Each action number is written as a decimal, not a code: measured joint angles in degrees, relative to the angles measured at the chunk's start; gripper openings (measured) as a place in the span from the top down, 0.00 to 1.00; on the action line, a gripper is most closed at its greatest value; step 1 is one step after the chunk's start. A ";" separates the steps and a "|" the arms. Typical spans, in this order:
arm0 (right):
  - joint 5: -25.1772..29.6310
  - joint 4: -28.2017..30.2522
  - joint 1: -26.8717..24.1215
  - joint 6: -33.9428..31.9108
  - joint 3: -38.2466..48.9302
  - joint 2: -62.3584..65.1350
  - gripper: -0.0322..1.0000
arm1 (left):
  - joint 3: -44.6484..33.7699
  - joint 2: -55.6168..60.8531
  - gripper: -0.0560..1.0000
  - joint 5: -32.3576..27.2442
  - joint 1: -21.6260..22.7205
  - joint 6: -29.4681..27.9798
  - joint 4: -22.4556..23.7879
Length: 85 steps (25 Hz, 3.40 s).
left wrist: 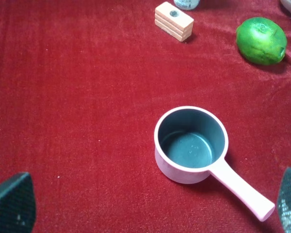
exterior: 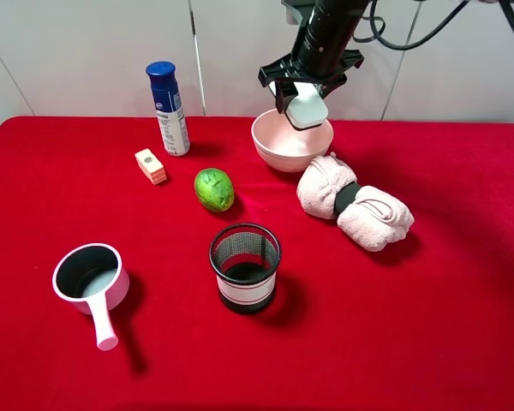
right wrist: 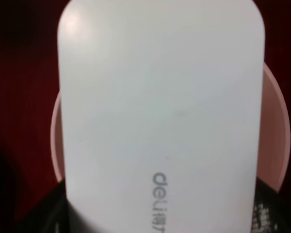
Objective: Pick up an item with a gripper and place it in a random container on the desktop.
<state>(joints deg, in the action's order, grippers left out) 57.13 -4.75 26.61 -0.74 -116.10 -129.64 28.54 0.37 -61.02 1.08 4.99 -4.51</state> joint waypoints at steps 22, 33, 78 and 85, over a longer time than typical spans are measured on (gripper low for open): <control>-2.60 4.06 0.00 0.38 0.00 -3.57 0.52 | 0.00 0.00 0.01 0.00 0.00 0.00 0.00; -1.77 3.84 0.00 0.38 -0.06 -3.86 0.33 | 0.00 0.00 0.01 0.00 0.00 0.00 0.00; 12.40 0.94 0.19 5.14 11.99 18.24 0.30 | 0.00 0.00 0.01 0.00 0.00 0.00 0.00; 12.52 1.24 0.19 6.41 27.81 30.01 0.30 | 0.00 0.00 0.01 0.00 0.00 0.00 0.00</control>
<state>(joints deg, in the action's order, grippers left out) 69.65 -3.50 26.80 5.67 -88.29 -99.63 28.54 0.37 -61.02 1.08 4.99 -4.51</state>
